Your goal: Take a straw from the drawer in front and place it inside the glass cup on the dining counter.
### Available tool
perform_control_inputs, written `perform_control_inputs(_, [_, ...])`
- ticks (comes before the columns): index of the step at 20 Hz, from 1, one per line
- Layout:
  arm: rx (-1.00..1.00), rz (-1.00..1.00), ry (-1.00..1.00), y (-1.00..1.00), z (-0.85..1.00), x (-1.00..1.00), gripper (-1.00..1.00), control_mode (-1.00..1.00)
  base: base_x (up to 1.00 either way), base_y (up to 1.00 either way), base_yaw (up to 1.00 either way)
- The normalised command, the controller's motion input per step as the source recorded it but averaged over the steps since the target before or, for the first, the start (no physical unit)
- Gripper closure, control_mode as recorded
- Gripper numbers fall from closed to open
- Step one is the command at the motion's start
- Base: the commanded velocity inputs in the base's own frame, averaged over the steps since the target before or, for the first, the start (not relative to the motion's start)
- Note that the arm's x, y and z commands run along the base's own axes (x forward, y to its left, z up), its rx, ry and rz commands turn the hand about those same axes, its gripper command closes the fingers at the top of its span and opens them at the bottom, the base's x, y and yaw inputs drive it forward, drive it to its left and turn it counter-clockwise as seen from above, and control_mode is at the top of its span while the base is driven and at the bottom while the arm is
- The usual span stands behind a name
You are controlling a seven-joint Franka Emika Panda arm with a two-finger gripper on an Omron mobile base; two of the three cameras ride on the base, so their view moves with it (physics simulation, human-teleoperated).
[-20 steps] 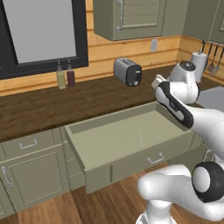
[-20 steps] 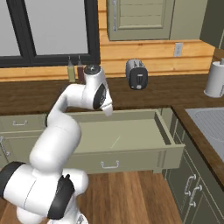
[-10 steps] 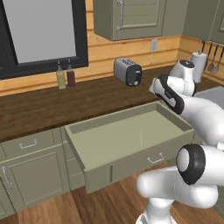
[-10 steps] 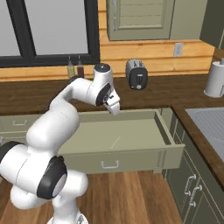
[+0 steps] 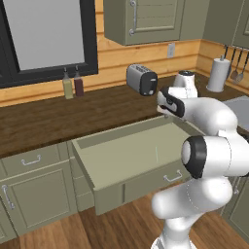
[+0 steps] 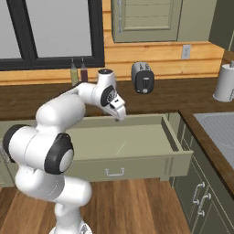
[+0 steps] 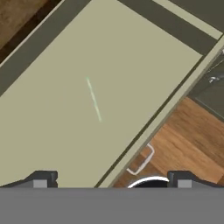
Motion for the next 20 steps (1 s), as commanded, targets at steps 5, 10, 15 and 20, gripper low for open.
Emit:
perform_control_inputs(5, [-0.02, 0.09, 0.00, 0.08, -0.50, 0.00, -1.00, -1.00, 0.00, 0.00, 0.00])
perform_control_inputs(10, [-0.05, 0.05, 0.00, 0.14, -0.70, 0.11, -1.00, -1.00, 0.00, 0.00, 0.00])
perform_control_inputs(15, [0.00, 0.05, 0.03, 0.02, -0.33, 0.38, -1.00, -1.00, 0.00, 0.00, 0.00])
perform_control_inputs(20, [0.00, 0.01, 0.00, 0.00, -0.35, 0.19, -1.00, -1.00, 0.00, 0.00, 0.00])
